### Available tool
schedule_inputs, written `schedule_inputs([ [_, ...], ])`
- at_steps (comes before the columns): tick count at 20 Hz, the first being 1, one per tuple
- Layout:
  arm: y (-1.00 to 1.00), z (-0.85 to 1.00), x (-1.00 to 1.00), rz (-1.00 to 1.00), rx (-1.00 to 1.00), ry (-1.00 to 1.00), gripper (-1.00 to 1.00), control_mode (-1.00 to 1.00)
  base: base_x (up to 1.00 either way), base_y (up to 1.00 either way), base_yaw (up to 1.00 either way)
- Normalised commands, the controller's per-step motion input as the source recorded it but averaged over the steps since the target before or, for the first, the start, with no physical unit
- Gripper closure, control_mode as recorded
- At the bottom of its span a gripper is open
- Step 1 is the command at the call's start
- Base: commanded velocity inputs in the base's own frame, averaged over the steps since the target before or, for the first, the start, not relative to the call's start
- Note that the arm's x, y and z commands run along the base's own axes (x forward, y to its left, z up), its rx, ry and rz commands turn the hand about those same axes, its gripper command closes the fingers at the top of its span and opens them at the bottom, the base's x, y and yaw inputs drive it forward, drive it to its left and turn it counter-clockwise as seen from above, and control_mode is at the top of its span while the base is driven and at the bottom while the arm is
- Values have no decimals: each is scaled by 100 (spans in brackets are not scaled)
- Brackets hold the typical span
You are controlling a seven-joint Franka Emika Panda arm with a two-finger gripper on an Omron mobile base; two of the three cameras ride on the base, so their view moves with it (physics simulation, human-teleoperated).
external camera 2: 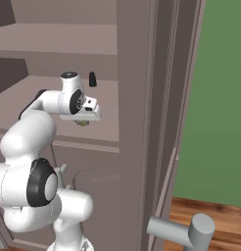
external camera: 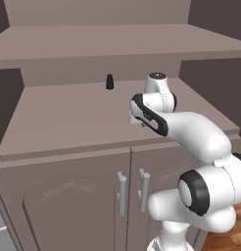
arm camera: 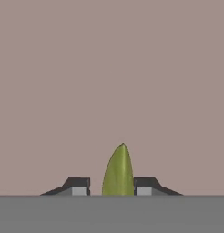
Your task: Pick the lemon wedge from the cabinet and place it in the bowl. Then pick the bowl and place it in the sink. Then turn on the sink facuet.
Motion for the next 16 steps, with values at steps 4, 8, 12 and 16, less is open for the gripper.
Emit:
schedule_inputs([
  [4,0,0,3,0,0,0,100,-100,0,0,0],
  [8,-1,0,1,0,0,0,100,-100,0,0,0],
  [12,-6,1,-11,0,0,0,100,-100,0,0,0],
  [16,-1,8,-54,0,0,-4,100,-100,0,0,0],
])
